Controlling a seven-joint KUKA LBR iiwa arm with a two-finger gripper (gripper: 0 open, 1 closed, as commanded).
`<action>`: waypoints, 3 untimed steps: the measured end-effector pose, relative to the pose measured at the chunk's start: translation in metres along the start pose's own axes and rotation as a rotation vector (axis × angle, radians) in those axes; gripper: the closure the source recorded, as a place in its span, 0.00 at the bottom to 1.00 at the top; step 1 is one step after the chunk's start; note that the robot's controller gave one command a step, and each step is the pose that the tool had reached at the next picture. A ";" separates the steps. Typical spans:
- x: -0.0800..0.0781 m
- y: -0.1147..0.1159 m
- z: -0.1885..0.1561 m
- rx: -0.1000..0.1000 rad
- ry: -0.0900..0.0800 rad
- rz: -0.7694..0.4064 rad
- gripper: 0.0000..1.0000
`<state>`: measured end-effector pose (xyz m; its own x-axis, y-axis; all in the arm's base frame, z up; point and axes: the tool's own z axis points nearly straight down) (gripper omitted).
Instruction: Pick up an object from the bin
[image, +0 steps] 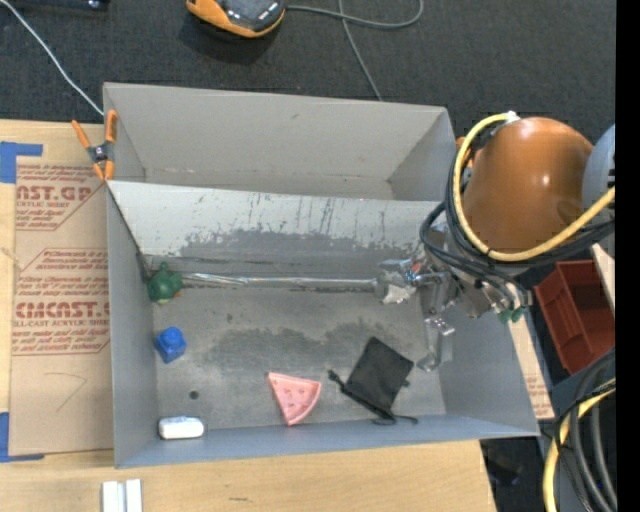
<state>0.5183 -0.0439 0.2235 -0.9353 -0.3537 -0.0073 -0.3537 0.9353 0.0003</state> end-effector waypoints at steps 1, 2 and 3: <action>0.055 -0.038 0.096 -0.006 0.006 -0.356 0.00; 0.021 -0.002 0.108 -0.003 -0.002 -0.411 0.00; 0.015 0.022 0.105 -0.006 0.004 -0.290 0.00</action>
Offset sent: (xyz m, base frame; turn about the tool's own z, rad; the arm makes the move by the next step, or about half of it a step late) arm -0.0186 -0.0120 -0.1071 -0.4102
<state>0.4971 -0.0288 0.1188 -0.7949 -0.6067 -0.0043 -0.6067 0.7949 0.0043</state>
